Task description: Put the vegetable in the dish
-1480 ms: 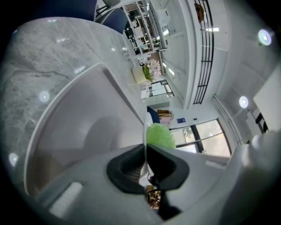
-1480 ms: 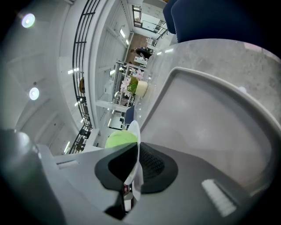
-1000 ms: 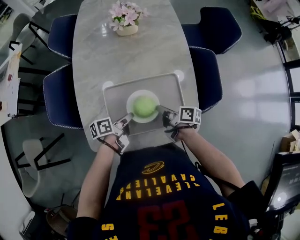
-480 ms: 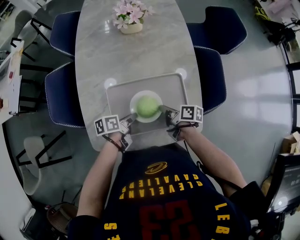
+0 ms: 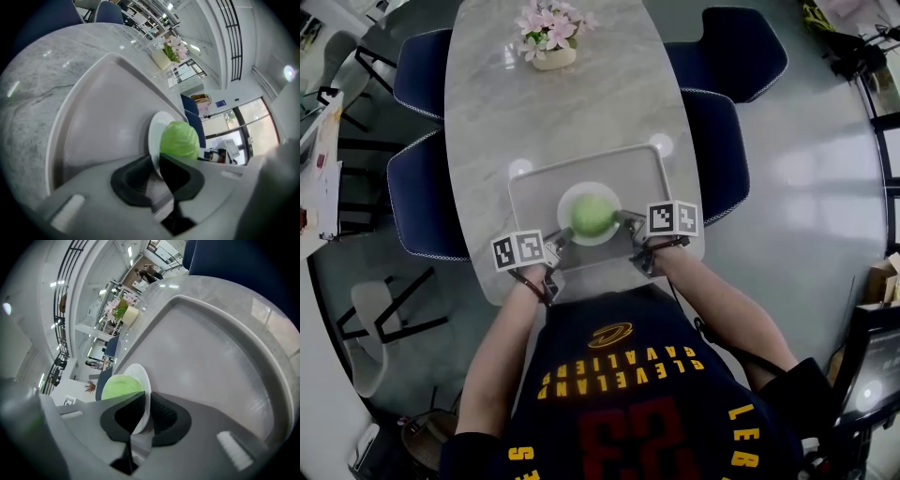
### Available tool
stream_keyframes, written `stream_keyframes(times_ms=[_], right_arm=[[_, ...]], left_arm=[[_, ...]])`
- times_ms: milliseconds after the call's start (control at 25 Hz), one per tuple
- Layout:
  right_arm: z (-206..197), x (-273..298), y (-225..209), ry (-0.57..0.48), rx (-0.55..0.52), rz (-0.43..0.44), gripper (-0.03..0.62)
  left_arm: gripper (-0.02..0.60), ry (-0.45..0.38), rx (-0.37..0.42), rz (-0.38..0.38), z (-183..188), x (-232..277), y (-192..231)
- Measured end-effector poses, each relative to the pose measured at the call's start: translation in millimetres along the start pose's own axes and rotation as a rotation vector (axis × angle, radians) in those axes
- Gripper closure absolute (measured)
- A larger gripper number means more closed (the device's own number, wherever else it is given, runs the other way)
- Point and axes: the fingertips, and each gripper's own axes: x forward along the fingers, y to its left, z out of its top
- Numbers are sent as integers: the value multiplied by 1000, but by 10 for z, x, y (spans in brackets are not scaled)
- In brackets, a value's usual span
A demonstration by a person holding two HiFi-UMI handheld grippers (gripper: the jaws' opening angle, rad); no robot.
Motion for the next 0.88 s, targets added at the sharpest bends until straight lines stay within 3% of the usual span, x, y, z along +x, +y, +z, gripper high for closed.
stream_keyframes(times_ms=[600, 880], right_arm=[[-16, -23, 5, 11, -67, -54, 553], [-18, -50, -2, 6, -161, -95, 554]], left_arm=[[512, 61, 96, 126, -6, 11, -10], [498, 116, 210, 238, -24, 32, -13]])
